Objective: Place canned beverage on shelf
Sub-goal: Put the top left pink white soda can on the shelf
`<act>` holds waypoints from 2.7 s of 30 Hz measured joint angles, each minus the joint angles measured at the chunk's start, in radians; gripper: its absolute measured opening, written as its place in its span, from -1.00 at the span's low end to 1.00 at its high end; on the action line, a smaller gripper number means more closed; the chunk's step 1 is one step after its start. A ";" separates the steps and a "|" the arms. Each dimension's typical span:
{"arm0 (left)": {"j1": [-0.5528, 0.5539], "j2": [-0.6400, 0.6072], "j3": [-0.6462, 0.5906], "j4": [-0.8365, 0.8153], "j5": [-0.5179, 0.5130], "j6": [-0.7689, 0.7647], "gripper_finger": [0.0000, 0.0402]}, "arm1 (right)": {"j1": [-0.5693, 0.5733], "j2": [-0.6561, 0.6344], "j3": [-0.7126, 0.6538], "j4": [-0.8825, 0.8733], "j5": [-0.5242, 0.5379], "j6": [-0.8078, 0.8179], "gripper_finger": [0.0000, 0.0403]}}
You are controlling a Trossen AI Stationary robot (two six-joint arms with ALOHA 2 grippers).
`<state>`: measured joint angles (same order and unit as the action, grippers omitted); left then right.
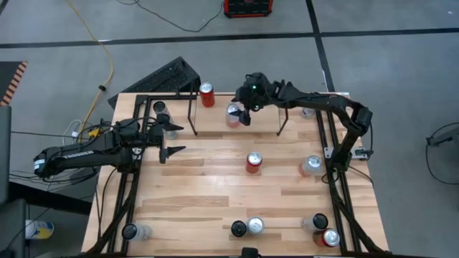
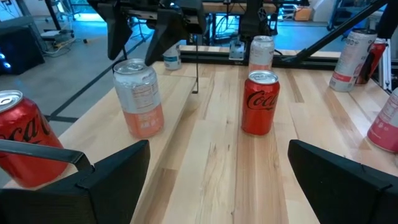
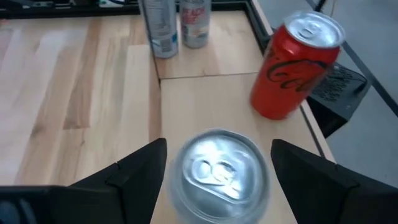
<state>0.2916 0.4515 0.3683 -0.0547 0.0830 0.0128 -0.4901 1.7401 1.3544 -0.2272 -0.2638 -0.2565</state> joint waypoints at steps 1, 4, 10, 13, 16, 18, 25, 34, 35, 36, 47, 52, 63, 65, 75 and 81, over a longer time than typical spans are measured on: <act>0.000 0.000 0.000 0.000 0.000 0.000 0.84 | 0.002 0.000 0.000 0.002 0.000 -0.004 0.58; 0.000 0.000 0.000 0.000 0.000 0.000 0.84 | 0.007 0.000 0.000 0.001 0.000 -0.007 0.58; 0.000 0.000 0.000 0.000 0.000 0.000 0.84 | 0.002 0.000 0.000 0.001 0.002 -0.036 0.58; 0.000 0.000 0.000 0.000 0.000 0.000 0.84 | 0.003 0.000 0.000 0.002 0.001 -0.041 0.58; 0.000 0.000 0.000 0.000 0.000 0.000 0.84 | 0.003 0.003 0.000 0.002 0.008 -0.041 0.58; 0.000 0.000 0.000 0.000 0.000 0.000 0.84 | 0.003 0.021 0.001 0.014 0.033 -0.042 0.58; 0.000 0.000 0.000 -0.005 0.000 -0.002 0.84 | -0.002 0.085 0.004 0.032 0.049 -0.029 0.58; 0.000 0.000 0.000 -0.010 0.000 0.004 0.84 | 0.000 0.085 0.002 0.044 0.090 0.105 0.58; 0.000 0.000 0.000 -0.010 0.000 0.006 0.84 | 0.001 0.084 0.002 0.046 0.114 0.140 0.58; 0.000 0.000 0.000 -0.009 0.000 0.006 0.84 | 0.005 0.081 0.002 0.048 0.135 0.174 0.58; 0.000 0.000 0.000 -0.008 0.000 0.009 0.84 | 0.074 0.076 0.000 0.047 0.410 0.443 0.58; 0.000 0.000 0.000 -0.008 0.000 0.008 0.84 | 0.129 0.077 0.000 0.045 0.581 0.539 0.58; 0.000 0.000 0.000 -0.007 0.000 -0.002 0.84 | 0.196 0.081 -0.004 0.102 0.736 0.606 0.57; 0.000 0.000 0.000 -0.007 0.007 -0.008 0.84 | 0.195 0.081 -0.003 0.123 0.737 0.600 0.57; 0.000 0.000 0.000 -0.008 0.027 -0.010 0.84 | 0.189 0.080 0.025 0.135 0.681 0.432 0.57; 0.000 0.000 0.000 -0.009 0.027 -0.010 0.84 | 0.136 0.055 0.076 0.086 0.437 0.281 0.58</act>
<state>0.2918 0.4519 0.3683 -0.0641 0.1101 0.0029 -0.3540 1.7954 1.4307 -0.1412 0.1730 0.0242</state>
